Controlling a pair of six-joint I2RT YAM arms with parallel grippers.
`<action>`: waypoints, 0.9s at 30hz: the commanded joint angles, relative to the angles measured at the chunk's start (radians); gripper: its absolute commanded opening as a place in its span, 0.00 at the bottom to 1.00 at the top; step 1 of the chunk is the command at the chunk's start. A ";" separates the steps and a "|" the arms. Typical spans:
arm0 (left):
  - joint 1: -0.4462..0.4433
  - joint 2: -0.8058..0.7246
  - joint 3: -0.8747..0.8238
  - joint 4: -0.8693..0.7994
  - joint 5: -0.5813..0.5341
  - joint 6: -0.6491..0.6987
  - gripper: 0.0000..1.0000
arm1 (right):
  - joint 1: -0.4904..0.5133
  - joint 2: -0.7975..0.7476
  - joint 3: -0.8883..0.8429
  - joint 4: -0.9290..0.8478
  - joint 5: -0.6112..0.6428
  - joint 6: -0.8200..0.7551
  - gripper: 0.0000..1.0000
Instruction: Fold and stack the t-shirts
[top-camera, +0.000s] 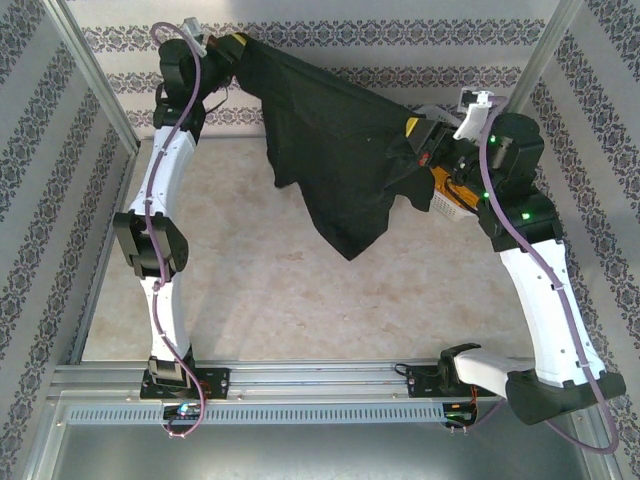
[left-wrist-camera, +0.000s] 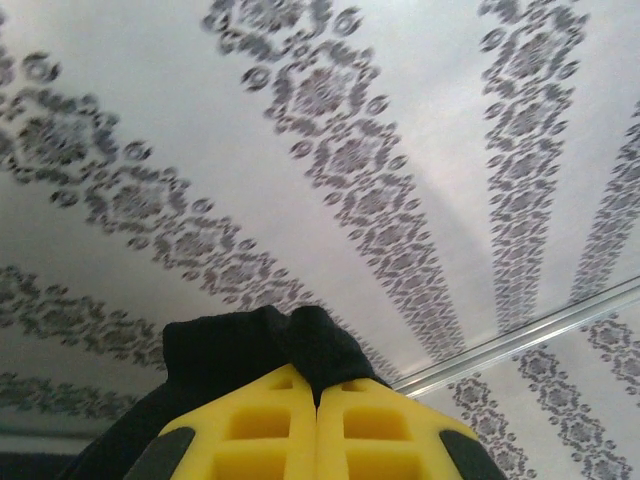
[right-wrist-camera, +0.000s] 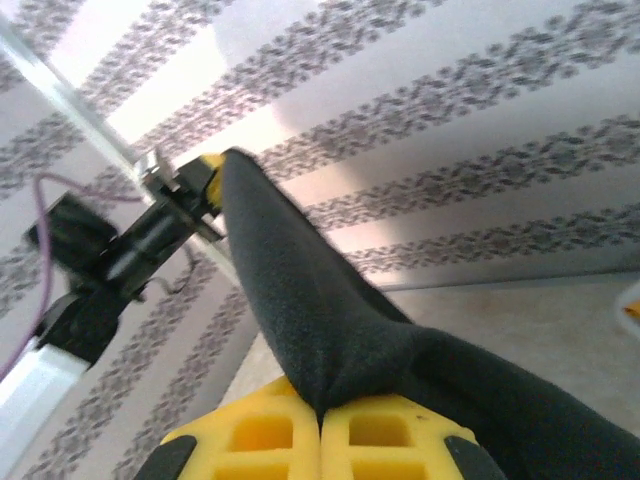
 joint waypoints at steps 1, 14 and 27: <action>0.075 0.014 0.071 -0.062 -0.111 0.006 0.00 | 0.132 0.006 0.000 0.078 -0.105 -0.004 0.00; 0.097 -0.102 -0.050 -0.802 -0.452 0.497 0.68 | 0.632 0.545 0.014 0.033 -0.342 -0.058 0.64; 0.064 -0.757 -1.157 -0.772 -0.480 0.341 0.65 | 0.243 0.500 -0.256 -0.064 0.005 0.016 0.51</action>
